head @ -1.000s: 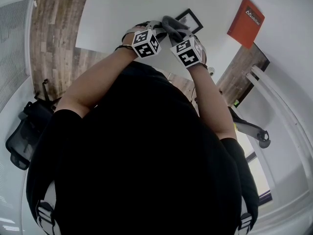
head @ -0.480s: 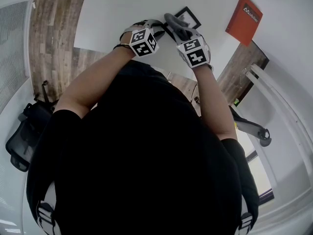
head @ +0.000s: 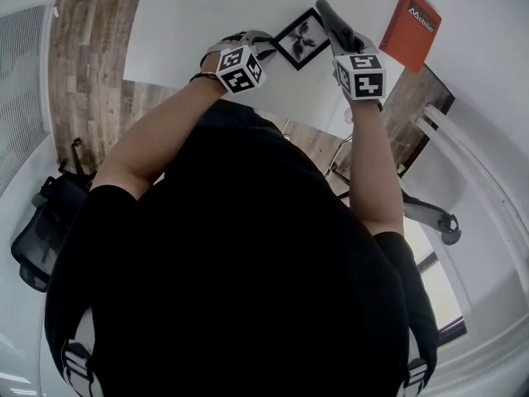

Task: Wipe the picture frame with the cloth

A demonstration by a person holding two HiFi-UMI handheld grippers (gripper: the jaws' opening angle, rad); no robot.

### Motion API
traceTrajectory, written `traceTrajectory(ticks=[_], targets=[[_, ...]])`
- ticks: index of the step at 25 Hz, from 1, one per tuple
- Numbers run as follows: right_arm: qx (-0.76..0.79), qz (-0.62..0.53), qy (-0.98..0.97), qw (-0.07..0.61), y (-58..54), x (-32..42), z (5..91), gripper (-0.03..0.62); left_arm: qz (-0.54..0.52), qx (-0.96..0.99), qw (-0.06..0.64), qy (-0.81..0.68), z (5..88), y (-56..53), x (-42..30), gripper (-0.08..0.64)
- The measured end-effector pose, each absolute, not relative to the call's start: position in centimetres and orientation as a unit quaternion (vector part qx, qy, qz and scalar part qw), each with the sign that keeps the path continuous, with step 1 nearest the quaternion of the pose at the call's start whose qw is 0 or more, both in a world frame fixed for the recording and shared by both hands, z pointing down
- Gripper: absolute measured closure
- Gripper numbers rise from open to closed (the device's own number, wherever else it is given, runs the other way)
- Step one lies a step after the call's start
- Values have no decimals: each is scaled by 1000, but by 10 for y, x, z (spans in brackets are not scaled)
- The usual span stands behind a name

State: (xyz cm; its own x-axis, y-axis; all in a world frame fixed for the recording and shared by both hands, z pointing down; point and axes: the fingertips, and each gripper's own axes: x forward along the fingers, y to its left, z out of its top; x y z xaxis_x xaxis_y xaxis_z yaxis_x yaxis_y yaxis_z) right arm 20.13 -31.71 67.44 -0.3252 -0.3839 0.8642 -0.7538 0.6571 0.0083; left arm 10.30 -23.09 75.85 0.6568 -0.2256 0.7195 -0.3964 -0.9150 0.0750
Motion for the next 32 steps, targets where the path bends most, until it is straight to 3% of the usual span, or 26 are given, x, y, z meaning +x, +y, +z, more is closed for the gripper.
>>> traceTrajectory(ticks=[4, 18, 32], targets=[[406, 198, -767, 455, -334, 222, 672, 546, 376, 903, 112, -172, 758, -230, 103, 437], [365, 141, -737, 552, -301, 226, 717, 543, 376, 904, 109, -173, 758, -231, 103, 437], [275, 185, -761, 558, -243, 186, 739, 541, 376, 904, 106, -174, 758, -231, 103, 437]])
